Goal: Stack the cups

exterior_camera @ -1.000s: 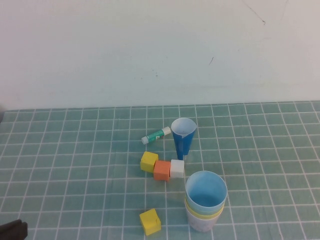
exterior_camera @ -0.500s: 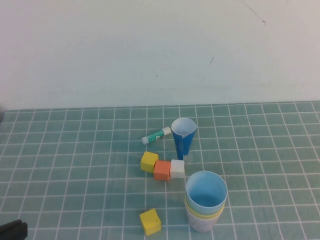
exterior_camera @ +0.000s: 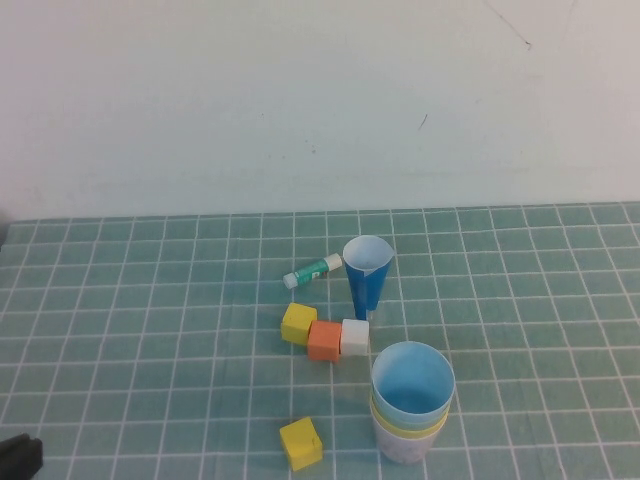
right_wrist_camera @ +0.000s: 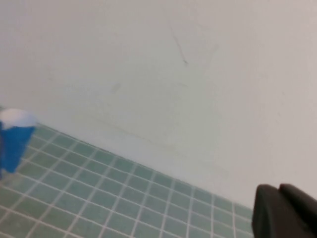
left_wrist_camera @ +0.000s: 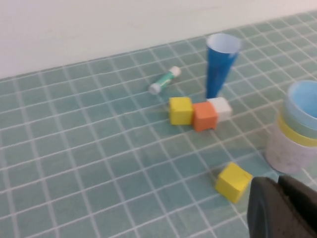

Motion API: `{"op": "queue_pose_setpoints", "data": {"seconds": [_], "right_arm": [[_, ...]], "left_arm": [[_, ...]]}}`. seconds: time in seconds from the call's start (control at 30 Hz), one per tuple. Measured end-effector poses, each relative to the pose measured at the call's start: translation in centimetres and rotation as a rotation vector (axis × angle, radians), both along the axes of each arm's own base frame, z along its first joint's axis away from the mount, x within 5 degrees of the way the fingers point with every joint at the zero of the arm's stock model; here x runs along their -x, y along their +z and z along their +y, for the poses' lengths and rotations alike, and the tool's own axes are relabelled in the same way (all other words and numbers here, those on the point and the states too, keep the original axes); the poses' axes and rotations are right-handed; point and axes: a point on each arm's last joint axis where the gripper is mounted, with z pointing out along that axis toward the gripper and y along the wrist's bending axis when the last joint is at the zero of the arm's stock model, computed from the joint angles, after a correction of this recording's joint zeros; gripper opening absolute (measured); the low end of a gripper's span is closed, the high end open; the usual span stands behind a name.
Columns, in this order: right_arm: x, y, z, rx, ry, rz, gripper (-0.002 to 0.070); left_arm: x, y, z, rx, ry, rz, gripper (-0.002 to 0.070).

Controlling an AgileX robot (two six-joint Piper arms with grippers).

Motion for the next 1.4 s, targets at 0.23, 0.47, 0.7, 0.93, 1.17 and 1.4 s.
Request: {"op": "queue_pose_setpoints", "data": {"seconds": [0.23,0.47,0.7,0.93,1.17,1.4], "right_arm": [[-0.2,-4.3,-1.3,-0.084,-0.250,0.058,-0.0001],[-0.6,-7.9,-1.5,-0.123,-0.269,0.160,-0.0001],[-0.5,-8.6,-1.2,-0.136,-0.203,0.218,-0.0001],[-0.4,-8.7,-1.2,-0.142,-0.208,0.235,-0.0001],[-0.4,-8.7,-1.2,-0.155,-0.211,0.236,-0.0001],[-0.4,-8.7,-1.2,-0.154,-0.212,0.239,-0.0001]], "left_arm": [[-0.4,0.0,1.8,0.020,0.324,0.004,-0.0002],[-0.3,0.0,3.9,0.022,0.694,-0.002,-0.0002],[0.1,0.0,4.7,0.023,0.860,-0.009,-0.0002],[0.8,0.4,4.1,0.135,0.811,-0.238,-0.0002],[0.0,-3.3,3.7,-0.003,0.698,-0.503,-0.0002],[-0.3,-7.7,3.5,-0.024,0.673,-0.468,-0.0002]]}}
